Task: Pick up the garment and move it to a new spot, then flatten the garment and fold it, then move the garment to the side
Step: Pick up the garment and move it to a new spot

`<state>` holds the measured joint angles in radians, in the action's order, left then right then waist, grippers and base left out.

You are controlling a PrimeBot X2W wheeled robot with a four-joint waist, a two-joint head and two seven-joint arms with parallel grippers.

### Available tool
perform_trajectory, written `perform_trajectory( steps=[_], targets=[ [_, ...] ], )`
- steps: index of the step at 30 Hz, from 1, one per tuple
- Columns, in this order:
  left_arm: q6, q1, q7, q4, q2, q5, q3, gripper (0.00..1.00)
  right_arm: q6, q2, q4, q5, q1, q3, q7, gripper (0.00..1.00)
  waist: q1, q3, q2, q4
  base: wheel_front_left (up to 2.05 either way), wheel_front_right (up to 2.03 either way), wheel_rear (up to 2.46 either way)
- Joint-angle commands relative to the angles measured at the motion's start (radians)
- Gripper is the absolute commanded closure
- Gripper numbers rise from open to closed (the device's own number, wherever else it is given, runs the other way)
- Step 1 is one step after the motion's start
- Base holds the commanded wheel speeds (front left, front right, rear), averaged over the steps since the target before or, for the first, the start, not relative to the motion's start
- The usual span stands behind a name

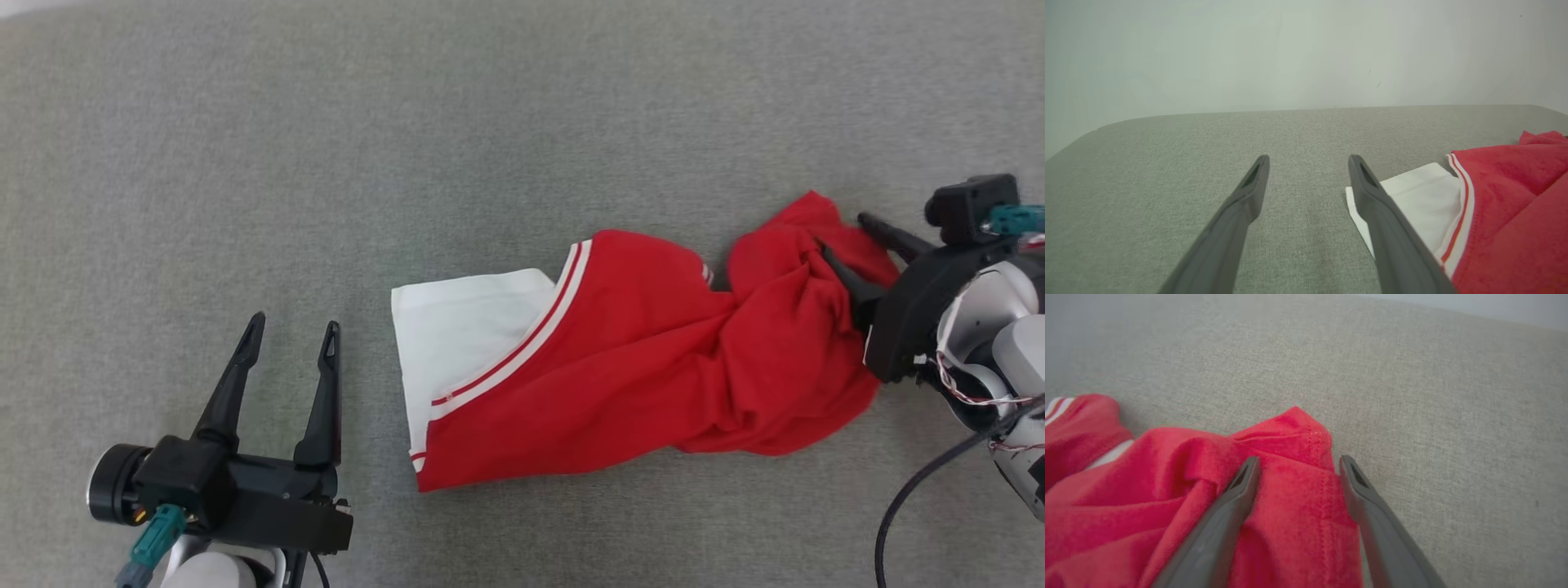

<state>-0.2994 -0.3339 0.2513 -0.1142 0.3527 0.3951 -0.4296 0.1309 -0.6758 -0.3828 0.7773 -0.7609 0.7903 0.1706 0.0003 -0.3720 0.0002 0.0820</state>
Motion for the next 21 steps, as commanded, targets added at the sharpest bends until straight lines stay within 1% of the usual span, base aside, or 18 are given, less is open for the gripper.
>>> perform_trajectory(
  steps=[1, 4, 5, 6, 7, 13, 15, 18, 21],
  targets=[
    [0.007, -0.010, 0.006, 0.005, -0.001, -0.005, 0.001, 0.00, 0.000, -0.011, -0.011, 0.018, -0.014, 0.031, 0.008, 0.00, -0.0003, -0.019, -0.0002, 0.020, 0.00, 0.00, 0.00],
    [0.010, -0.013, 0.009, 0.014, -0.008, -0.008, 0.005, 0.00, 0.000, -0.024, -0.029, 0.081, -0.039, 0.105, 0.014, 0.00, -0.0003, -0.023, -0.0002, 0.025, 0.00, 0.00, 0.00],
    [0.012, -0.013, 0.008, 0.016, -0.010, -0.009, 0.007, 0.00, 0.000, -0.030, -0.032, 0.097, -0.046, 0.126, 0.010, 0.51, -0.0003, -0.023, -0.0002, 0.027, 0.00, 0.00, 0.00],
    [0.013, -0.013, 0.009, 0.018, -0.012, -0.009, 0.009, 0.00, 0.000, -0.036, -0.037, 0.110, -0.058, 0.136, -0.003, 0.83, -0.0003, -0.023, -0.0002, 0.028, 0.00, 0.00, 0.00],
    [0.014, -0.012, 0.010, 0.020, -0.015, -0.010, 0.010, 0.00, 0.000, -0.044, -0.042, 0.119, -0.070, 0.147, -0.014, 1.00, -0.0003, -0.022, -0.0002, 0.029, 0.00, 0.00, 0.00],
    [0.018, -0.002, 0.013, 0.028, -0.027, -0.014, 0.022, 0.00, 0.000, -0.070, -0.078, 0.138, -0.157, 0.176, -0.099, 1.00, -0.0003, -0.004, -0.0002, 0.040, 0.00, 0.00, 0.00],
    [0.020, -0.001, 0.013, 0.027, -0.030, -0.015, 0.025, 0.00, 0.000, -0.067, -0.084, 0.141, -0.171, 0.180, -0.108, 1.00, -0.0003, -0.002, -0.0002, 0.041, 0.00, 0.00, 0.00],
    [0.024, 0.002, 0.014, 0.027, -0.036, -0.019, 0.031, 0.00, 0.000, -0.061, -0.108, 0.128, -0.238, 0.180, -0.141, 1.00, -0.0003, 0.005, -0.0002, 0.046, 0.00, 0.00, 0.00],
    [0.027, 0.007, 0.014, 0.026, -0.043, -0.023, 0.040, 0.00, 0.000, -0.038, -0.130, 0.122, -0.308, 0.181, -0.159, 1.00, -0.0003, 0.009, -0.0002, 0.047, 0.00, 0.00, 0.00]
  ],
)
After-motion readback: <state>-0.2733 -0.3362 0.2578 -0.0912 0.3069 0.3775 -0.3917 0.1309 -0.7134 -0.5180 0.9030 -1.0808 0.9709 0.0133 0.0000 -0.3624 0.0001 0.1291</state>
